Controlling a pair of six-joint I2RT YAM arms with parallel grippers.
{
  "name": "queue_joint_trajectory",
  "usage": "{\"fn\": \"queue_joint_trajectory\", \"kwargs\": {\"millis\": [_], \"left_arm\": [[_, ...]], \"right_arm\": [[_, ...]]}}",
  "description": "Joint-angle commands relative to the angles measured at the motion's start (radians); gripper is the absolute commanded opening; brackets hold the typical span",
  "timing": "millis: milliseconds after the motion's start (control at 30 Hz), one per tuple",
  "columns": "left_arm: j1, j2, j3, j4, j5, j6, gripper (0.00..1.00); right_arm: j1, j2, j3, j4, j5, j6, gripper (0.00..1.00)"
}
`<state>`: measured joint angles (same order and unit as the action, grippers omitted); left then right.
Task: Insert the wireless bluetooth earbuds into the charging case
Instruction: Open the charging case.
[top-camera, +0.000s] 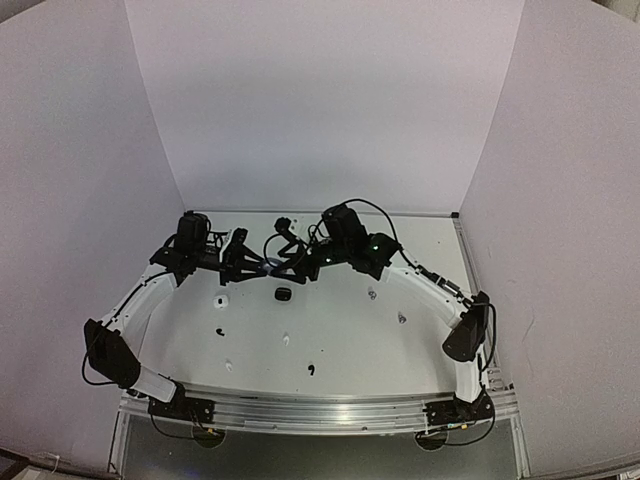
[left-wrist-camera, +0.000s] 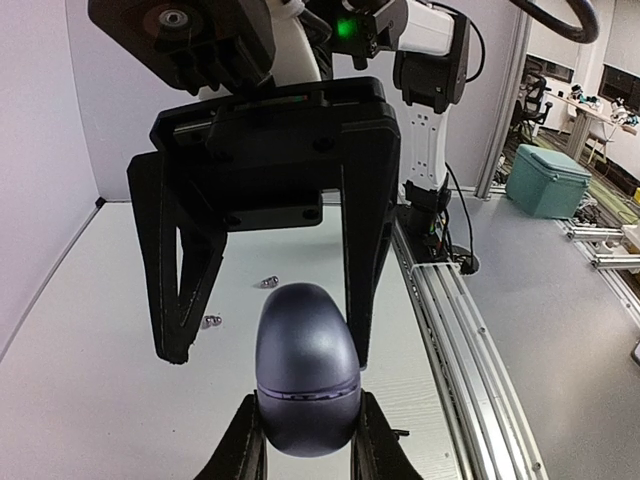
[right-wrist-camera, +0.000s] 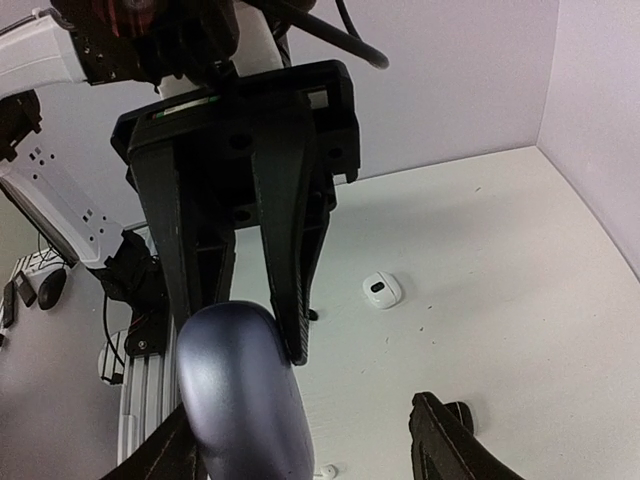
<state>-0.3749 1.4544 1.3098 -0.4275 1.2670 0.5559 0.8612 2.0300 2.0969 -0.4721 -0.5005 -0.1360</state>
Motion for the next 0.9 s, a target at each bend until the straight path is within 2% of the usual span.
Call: {"fn": "queue_joint_trajectory", "kwargs": {"millis": [0, 367, 533, 733, 867], "left_arm": [[-0.004, -0.014, 0.039, -0.089, 0.073, 0.051, 0.0], [-0.003, -0.016, 0.035, -0.09, 0.076, 0.053, 0.0], [-0.002, -0.024, 0.018, -0.032, 0.068, 0.022, 0.0], [0.0, -0.03, -0.013, 0.071, 0.065, -0.09, 0.0], [0.008, -0.046, -0.064, 0.258, 0.047, -0.25, 0.0]], "right_arm": [[-0.071, -0.032, -0.001, 0.072, 0.056, 0.043, 0.63], [-0.08, -0.023, -0.005, 0.089, 0.101, 0.067, 0.59], [-0.08, -0.005, -0.003, 0.091, 0.062, 0.082, 0.56], [-0.08, 0.006, -0.005, 0.09, -0.004, 0.087, 0.54], [-0.08, 0.008, -0.023, 0.09, -0.032, 0.088, 0.49]]}}
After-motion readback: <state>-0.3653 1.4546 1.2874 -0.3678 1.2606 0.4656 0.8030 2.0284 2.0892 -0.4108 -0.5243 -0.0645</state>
